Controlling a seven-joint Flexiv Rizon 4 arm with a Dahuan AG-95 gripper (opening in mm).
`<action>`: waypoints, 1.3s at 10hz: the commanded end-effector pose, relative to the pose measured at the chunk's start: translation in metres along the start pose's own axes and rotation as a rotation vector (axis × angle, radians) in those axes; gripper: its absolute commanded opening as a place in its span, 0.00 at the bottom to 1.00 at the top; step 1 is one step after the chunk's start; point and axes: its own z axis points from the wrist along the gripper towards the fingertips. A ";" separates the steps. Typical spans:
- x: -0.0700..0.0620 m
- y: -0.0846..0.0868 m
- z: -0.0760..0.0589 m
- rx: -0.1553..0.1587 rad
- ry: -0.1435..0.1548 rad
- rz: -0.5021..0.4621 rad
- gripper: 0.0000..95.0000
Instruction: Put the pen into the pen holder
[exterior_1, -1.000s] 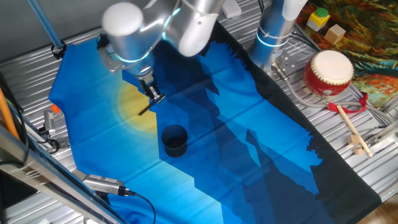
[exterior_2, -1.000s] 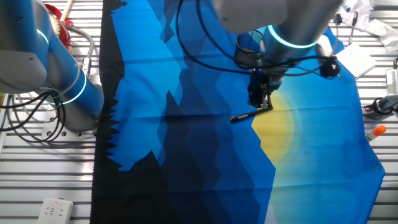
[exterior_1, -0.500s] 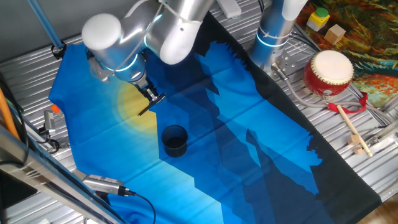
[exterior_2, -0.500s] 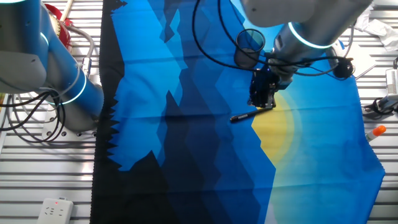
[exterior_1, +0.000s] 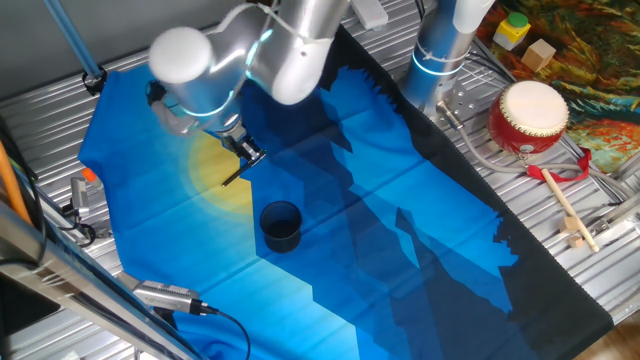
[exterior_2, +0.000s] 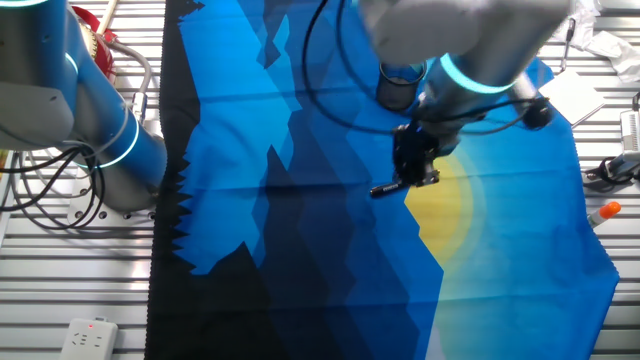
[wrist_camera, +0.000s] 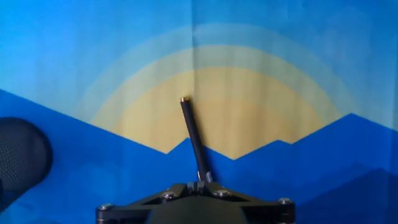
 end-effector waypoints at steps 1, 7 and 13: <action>0.003 0.000 0.010 -0.006 0.004 0.146 0.00; 0.007 0.003 0.012 -0.022 0.005 0.178 0.60; 0.009 0.000 0.027 -0.024 0.019 0.202 0.00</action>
